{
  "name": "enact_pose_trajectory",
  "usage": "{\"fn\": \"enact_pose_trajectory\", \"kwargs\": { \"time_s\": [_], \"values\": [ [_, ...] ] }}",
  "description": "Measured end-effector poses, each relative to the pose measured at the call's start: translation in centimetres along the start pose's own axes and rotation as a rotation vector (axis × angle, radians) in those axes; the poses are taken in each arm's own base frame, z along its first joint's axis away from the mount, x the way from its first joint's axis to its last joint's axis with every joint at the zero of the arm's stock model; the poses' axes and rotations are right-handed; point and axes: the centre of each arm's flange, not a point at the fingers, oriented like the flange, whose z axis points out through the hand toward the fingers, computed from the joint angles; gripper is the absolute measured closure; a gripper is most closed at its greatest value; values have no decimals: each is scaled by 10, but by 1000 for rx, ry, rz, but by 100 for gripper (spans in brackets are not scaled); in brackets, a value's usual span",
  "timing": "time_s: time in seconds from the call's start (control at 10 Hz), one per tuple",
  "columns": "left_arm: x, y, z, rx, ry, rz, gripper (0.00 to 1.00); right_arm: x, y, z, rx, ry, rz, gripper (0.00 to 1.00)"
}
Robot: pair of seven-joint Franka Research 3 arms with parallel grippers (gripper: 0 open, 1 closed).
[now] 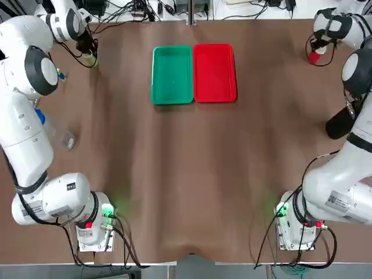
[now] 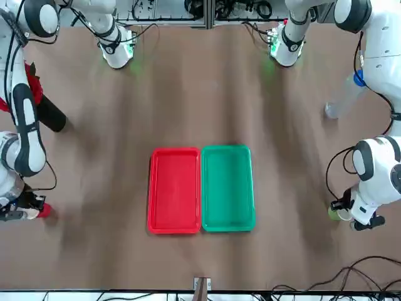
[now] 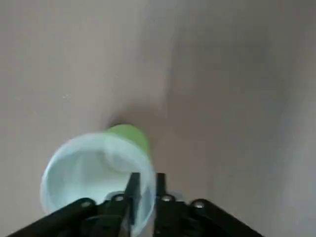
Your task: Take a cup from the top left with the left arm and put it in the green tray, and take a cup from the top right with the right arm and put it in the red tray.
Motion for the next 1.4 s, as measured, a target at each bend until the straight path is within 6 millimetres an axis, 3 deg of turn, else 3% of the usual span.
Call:
{"fn": "enact_pose_trajectory", "kwargs": {
  "time_s": [0.1, 0.3, 0.4, 0.5, 0.6, 0.8, 0.9, 1.1, 1.4],
  "values": [
    [2, -2, -4, 7, 9, 3, 98, 12, -23, -14, 23, -43, 39, 97],
    [5, 3, -23, 11, 8, -23, 98, 37, -78, -60, 52, -131, 184, 97],
    [4, 19, -43, 15, -12, -54, 98, 48, -117, -91, 55, -160, 294, 97],
    [-1, 51, -69, 21, -38, -93, 98, 56, -161, -120, 55, -166, 409, 97],
    [-13, 99, -96, 33, -71, -132, 98, 62, -216, -141, 55, -163, 518, 97],
    [-53, 204, -130, 69, -123, -207, 98, 60, -336, -152, 45, -174, 689, 97],
    [-75, 254, -135, 71, -135, -255, 98, 53, -384, -153, 41, -178, 736, 97],
    [-117, 331, -128, 56, -177, -324, 98, 42, -462, -154, 74, -141, 789, 97],
    [-147, 400, -96, -34, -176, -399, 98, 21, -550, -127, 126, -104, 878, 97]
  ]
}}
